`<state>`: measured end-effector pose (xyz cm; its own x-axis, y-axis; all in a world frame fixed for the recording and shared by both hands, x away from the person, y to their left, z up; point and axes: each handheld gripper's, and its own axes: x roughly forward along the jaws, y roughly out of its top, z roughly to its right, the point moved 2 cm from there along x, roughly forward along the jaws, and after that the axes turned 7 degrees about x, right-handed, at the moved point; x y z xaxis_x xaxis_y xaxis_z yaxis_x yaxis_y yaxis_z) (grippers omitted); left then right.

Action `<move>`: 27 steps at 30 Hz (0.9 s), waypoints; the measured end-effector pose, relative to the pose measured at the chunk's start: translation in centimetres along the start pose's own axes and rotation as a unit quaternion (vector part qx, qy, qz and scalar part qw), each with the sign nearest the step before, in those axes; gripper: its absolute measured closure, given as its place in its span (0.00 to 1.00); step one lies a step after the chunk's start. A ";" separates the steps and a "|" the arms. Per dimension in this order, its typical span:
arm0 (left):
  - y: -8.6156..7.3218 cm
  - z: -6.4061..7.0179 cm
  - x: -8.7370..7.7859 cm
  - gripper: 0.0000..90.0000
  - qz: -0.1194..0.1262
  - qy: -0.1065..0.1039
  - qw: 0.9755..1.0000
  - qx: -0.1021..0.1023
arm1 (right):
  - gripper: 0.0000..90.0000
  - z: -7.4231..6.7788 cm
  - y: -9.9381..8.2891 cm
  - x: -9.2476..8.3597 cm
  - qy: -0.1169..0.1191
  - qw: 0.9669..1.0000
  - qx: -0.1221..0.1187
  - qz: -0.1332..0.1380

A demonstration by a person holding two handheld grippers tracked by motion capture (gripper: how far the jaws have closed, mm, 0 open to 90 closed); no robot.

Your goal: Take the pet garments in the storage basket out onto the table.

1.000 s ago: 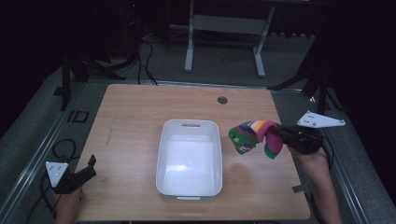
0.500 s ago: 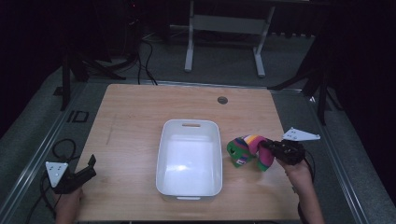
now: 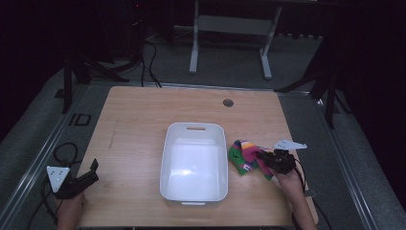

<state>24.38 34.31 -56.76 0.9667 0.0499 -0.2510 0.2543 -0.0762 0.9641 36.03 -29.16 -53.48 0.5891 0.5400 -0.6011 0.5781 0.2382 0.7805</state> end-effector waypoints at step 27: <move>0.0 0.0 0.0 0.02 0.001 0.000 1.000 -0.001 | 0.41 0.5 1.5 -1.1 -0.016 1.000 0.000 0.019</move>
<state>24.38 34.31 -56.76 0.9671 0.0497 -0.2496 0.2528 -0.0737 0.9647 36.54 -29.80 -51.72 0.6282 0.5232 -0.5758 0.5551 0.2172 0.8029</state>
